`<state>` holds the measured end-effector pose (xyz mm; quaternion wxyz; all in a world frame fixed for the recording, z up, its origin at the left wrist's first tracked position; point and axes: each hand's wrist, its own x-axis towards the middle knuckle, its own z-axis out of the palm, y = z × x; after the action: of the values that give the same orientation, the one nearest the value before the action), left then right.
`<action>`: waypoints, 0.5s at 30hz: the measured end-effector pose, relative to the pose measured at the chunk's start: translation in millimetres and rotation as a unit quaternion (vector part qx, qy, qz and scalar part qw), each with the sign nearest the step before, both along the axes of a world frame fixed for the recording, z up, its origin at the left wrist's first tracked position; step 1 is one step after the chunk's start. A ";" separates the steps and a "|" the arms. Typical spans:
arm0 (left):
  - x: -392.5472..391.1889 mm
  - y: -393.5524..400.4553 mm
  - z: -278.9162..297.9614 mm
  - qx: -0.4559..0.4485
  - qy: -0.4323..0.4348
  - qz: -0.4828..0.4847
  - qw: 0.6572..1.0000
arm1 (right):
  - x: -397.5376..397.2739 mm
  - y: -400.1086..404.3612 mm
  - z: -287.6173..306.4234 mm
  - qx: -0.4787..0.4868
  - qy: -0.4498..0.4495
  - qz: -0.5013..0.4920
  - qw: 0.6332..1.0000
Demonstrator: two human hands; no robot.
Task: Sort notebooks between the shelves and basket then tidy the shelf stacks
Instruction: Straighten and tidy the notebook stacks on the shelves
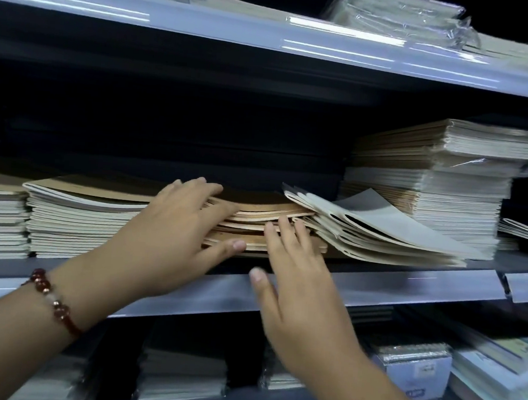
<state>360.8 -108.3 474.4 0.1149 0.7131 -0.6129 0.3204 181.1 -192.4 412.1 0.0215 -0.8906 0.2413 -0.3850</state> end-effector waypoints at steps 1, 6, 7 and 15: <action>-1.7 -2.1 -2.5 -0.007 -0.038 0.000 0.999 | 1.0 5.2 -8.8 0.008 0.009 -0.007 1.000; -8.7 -19.3 -13.7 0.008 -0.114 0.027 0.993 | 16.9 0.1 -37.4 -0.063 0.009 -0.092 0.994; -8.2 -20.5 -14.1 0.008 -0.110 0.032 0.993 | 18.8 -3.4 -36.3 -0.073 0.012 -0.103 0.992; 1.1 -32.4 -16.0 -0.001 -0.116 0.063 0.991 | 17.9 -18.7 -28.5 -0.096 0.077 -0.088 0.988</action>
<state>361.9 -140.7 458.4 0.0235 0.7081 -0.5761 0.4076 199.0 -211.1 383.6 -0.1167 -0.8908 0.2815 -0.3371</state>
